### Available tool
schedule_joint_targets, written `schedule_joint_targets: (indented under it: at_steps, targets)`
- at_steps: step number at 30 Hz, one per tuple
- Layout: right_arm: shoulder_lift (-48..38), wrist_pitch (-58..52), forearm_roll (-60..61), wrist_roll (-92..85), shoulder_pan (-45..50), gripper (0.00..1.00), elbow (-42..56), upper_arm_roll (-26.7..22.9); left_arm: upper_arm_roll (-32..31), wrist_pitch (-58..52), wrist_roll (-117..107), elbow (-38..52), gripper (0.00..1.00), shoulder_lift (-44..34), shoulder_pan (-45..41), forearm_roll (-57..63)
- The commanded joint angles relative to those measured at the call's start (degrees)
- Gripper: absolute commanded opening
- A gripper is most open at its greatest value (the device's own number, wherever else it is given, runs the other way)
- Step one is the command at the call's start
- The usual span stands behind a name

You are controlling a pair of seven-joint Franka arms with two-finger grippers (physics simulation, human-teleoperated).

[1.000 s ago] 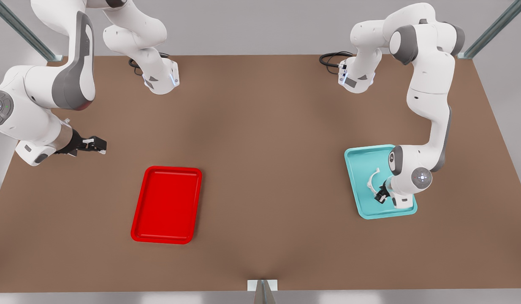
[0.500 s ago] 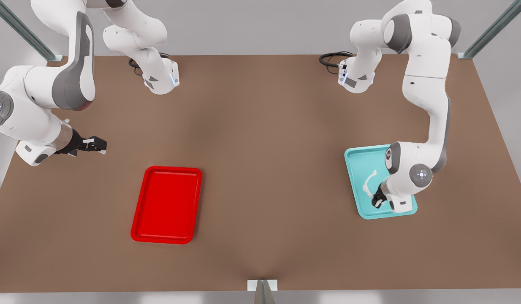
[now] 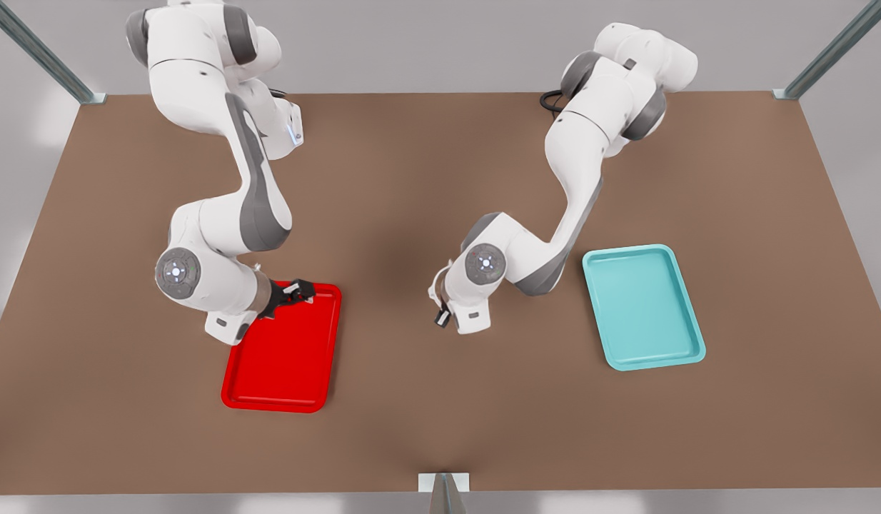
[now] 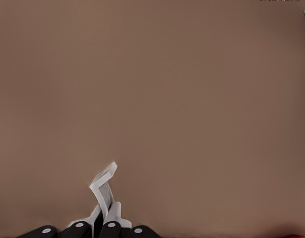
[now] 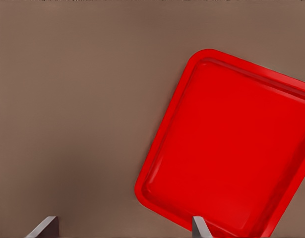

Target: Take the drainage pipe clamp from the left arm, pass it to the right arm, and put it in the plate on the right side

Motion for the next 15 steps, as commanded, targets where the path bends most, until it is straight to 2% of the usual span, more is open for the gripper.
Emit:
schedule_joint_targets:
  at_steps: [1,8,15]
  targets:
    - [-0.16,10.73,3.56,-3.2,1.38,1.0,-1.69,0.33,-0.06,2.56,-52.41,0.26,0.21,0.26,-0.24,-0.09]
    - [0.1,12.32,6.11,-3.29,5.95,1.0,-3.54,0.77,0.02,3.53,-48.46,0.87,0.21,0.79,-0.24,0.08]
    - [4.32,18.03,8.92,-3.29,11.13,1.0,-2.39,0.77,0.02,5.55,-42.04,0.79,0.21,1.23,-0.77,0.34]
